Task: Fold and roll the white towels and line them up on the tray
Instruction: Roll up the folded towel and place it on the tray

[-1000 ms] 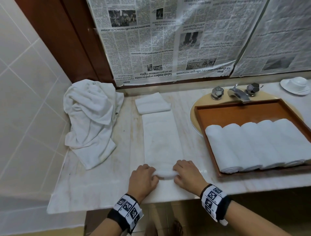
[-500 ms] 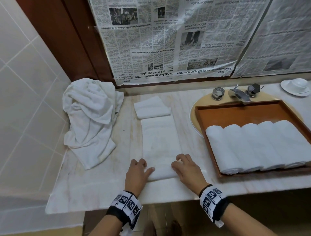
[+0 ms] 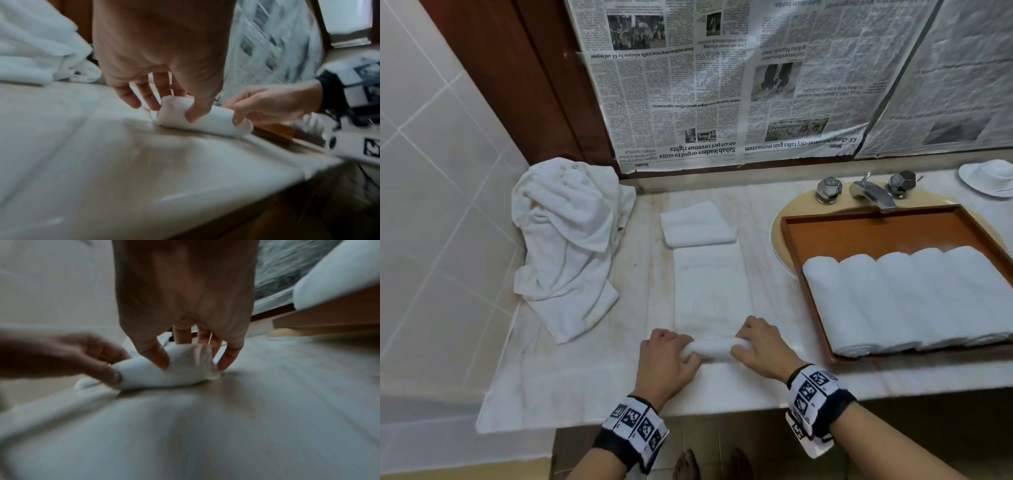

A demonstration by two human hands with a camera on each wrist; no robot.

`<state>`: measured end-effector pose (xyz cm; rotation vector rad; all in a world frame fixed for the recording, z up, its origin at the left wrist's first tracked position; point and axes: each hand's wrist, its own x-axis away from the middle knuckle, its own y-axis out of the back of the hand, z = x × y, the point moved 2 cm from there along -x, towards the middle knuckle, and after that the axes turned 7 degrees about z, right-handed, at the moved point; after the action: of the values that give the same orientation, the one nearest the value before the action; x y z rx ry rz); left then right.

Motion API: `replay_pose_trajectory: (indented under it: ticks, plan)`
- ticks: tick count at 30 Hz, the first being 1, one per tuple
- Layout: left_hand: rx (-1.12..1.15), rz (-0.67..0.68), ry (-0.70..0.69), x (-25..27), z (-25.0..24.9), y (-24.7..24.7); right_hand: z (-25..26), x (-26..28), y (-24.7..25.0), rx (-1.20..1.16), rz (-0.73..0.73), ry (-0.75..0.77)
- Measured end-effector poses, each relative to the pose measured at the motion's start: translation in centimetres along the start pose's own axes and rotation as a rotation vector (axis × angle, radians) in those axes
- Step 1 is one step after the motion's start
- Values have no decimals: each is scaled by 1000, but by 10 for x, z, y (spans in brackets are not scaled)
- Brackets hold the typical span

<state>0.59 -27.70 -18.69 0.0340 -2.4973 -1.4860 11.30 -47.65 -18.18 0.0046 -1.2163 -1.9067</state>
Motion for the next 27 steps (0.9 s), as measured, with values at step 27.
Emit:
replay_pose_trajectory:
  ticks: [27]
  plan:
    - [24, -98, -79, 3, 13, -17, -5, 1, -4, -84, -58, 87]
